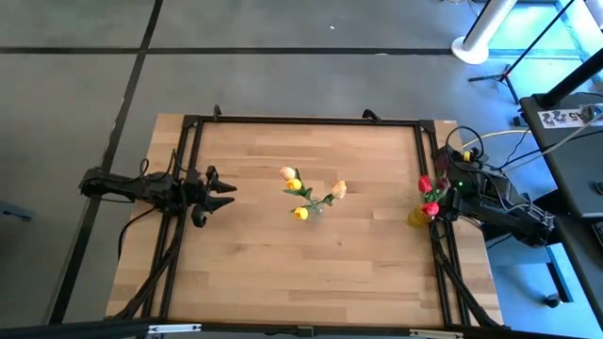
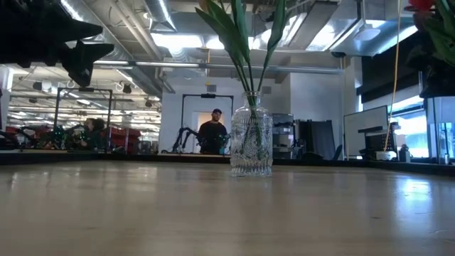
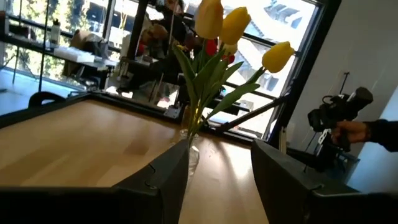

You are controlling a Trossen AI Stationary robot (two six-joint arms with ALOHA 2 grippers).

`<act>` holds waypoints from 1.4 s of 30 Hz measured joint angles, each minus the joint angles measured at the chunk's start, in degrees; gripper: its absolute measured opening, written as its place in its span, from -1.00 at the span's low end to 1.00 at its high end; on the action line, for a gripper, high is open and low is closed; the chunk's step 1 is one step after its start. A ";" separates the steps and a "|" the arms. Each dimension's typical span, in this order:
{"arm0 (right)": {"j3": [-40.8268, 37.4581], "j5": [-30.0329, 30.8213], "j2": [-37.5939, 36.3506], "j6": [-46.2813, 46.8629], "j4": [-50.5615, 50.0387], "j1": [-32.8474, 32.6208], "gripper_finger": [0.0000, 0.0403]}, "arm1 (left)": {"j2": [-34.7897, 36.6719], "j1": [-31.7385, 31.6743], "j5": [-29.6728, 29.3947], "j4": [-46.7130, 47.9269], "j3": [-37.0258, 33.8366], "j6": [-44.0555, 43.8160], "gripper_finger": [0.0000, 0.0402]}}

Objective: Sort flowers into vase by color
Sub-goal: Return to Home Position

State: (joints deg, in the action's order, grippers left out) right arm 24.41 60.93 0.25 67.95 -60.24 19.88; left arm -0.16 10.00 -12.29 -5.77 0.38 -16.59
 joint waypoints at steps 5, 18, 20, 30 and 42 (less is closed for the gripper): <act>-0.07 2.51 0.00 1.45 0.06 0.00 -0.95 | 0.00 0.00 -0.01 0.09 0.00 -1.28 -0.16; -0.01 12.50 0.00 1.25 2.08 -0.02 -0.97 | 0.00 0.00 -0.01 0.19 0.02 -1.93 -0.16; 0.03 12.82 0.00 1.25 4.07 -0.02 -0.98 | 0.00 0.00 -0.01 0.36 0.02 -2.56 -0.16; 2.24 16.52 0.00 36.32 -10.60 -0.02 -0.99 | 0.00 0.00 -0.02 0.99 0.02 -4.04 -0.16; 4.84 20.50 0.00 51.28 -17.59 0.02 -0.96 | 0.00 -0.01 -0.02 1.04 0.04 -5.83 -0.16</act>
State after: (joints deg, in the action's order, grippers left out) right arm 29.25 81.43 0.25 119.24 -77.83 19.90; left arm -0.16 9.99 -12.32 -4.73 0.43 -22.42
